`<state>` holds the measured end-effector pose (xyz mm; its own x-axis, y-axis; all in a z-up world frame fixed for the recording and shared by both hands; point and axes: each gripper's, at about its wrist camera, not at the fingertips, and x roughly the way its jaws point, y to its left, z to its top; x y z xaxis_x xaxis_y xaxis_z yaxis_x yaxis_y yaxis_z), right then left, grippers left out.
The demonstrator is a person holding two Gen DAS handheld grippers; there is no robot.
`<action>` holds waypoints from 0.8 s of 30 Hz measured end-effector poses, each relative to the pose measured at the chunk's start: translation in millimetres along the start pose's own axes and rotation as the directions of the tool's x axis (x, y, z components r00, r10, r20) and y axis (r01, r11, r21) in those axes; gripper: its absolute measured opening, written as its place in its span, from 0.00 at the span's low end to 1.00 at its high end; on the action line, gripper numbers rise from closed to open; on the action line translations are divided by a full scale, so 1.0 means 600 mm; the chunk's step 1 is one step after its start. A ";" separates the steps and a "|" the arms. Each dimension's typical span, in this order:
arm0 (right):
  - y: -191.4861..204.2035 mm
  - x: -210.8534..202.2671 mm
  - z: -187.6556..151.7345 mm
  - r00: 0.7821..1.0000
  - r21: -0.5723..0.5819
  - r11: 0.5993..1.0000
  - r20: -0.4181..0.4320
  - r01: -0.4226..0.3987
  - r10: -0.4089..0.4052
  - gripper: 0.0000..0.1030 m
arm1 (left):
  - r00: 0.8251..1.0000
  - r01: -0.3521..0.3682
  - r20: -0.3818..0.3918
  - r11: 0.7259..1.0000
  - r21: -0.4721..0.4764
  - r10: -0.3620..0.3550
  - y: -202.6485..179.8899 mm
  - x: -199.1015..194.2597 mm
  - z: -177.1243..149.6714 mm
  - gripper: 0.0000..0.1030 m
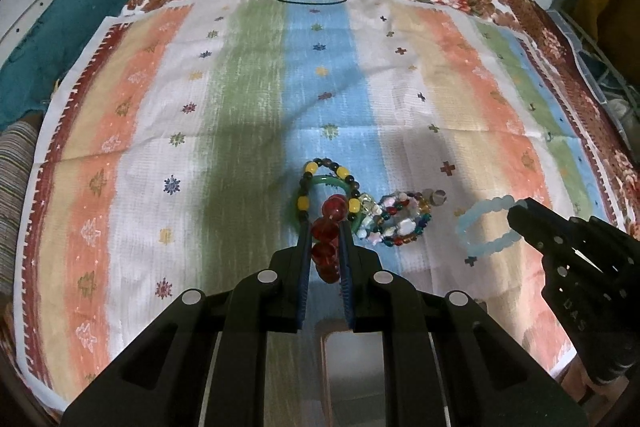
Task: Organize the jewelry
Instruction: 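Lower both bracelets into the silver tin and open both tools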
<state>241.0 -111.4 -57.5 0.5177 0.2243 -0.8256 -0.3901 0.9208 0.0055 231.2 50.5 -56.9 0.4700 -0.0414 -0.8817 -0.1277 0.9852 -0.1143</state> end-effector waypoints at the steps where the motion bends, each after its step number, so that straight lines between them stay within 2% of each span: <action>1: 0.001 -0.003 0.000 1.000 0.001 1.000 0.004 -0.003 0.003 0.12 | 1.000 0.004 0.004 1.000 0.002 -0.004 -0.001 -0.005 -0.003 0.13; 24: 0.050 -0.079 -0.038 0.996 -0.050 0.998 0.083 -0.025 0.029 0.12 | 0.993 0.069 0.096 0.997 0.032 -0.072 -0.021 -0.111 -0.065 0.13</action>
<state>187.3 -102.0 -31.0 0.5674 0.2764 -0.7757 -0.4401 0.8979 -0.0020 167.5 34.5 -14.4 0.5596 -0.0956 -0.8232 -0.0671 0.9848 -0.1599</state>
